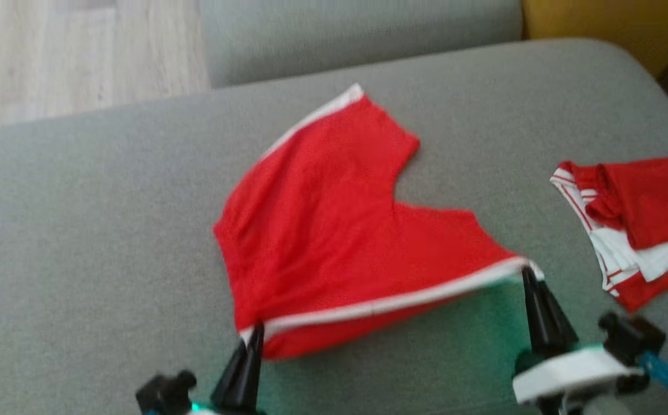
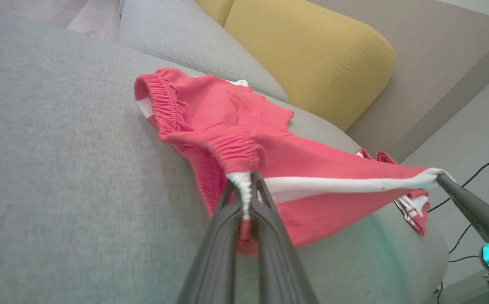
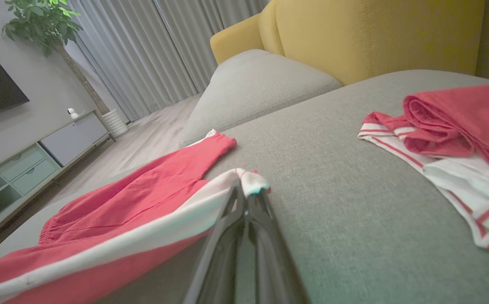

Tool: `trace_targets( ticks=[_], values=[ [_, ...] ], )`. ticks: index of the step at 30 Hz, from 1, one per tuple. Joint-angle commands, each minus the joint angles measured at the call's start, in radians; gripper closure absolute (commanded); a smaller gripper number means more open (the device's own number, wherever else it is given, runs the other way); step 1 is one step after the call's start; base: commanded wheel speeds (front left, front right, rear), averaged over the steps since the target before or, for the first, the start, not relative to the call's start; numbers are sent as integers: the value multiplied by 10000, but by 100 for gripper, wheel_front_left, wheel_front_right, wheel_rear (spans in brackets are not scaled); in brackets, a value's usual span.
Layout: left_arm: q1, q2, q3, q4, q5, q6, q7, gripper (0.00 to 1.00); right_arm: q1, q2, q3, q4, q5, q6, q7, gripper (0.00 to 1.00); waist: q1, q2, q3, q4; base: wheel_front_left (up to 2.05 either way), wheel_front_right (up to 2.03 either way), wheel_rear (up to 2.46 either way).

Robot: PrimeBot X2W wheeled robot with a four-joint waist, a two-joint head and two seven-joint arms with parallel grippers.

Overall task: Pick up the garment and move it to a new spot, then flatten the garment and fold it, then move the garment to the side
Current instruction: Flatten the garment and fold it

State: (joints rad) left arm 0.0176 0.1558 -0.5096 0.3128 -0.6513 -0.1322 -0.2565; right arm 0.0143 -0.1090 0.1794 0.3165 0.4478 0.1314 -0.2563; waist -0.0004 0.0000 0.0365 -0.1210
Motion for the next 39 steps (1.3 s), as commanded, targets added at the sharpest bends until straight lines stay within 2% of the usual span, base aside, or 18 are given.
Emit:
trace_targets(
  ticks=[1, 9, 15, 19, 24, 25, 33, 39],
  values=[
    [-210, -24, 480, -378, 7, 16, -52, 100, -136, -63, 131, -429, 51, -7, -54, 100, 4, 0, -237, 44, 0, 0, 0],
    [-16, 0, -14, -886, -45, 16, -52, 100, 337, -138, -452, -1367, 117, -7, -55, 100, 4, 0, -451, 337, 0, 0, 0],
    [-1062, 42, -547, -1075, -412, 16, -53, 100, -1110, -366, -232, -1179, 6, -7, -55, 100, 4, 0, 78, 780, 0, 0, 0],
    [-2208, -62, -901, -968, -794, 16, -53, 100, -2709, -689, 59, -416, -76, -7, -55, 100, 4, 0, 767, 1222, 0, 0, 0],
    [-3606, -405, -648, -617, -885, 16, -53, 100, -4872, -1122, 791, 933, -322, -7, -55, 100, 4, 0, 1680, 1773, 0, 0, 0],
    [-3606, -405, -648, -617, -885, 16, -53, 100, -4872, -1122, 791, 933, -322, -7, -55, 100, 4, 0, 1680, 1773, 0, 0, 0],
    [-4908, -946, 104, -271, -864, 16, -53, 100, -7856, -1590, 1521, 3453, -623, -7, -55, 100, 4, 0, 2908, 2498, 0, 0, 0],
    [-5532, -1047, 116, 176, -1085, 16, -53, 100, -9387, -1763, 2023, 4994, -801, -7, -55, 100, 4, 0, 3583, 2863, 0, 0, 0]
  ],
)
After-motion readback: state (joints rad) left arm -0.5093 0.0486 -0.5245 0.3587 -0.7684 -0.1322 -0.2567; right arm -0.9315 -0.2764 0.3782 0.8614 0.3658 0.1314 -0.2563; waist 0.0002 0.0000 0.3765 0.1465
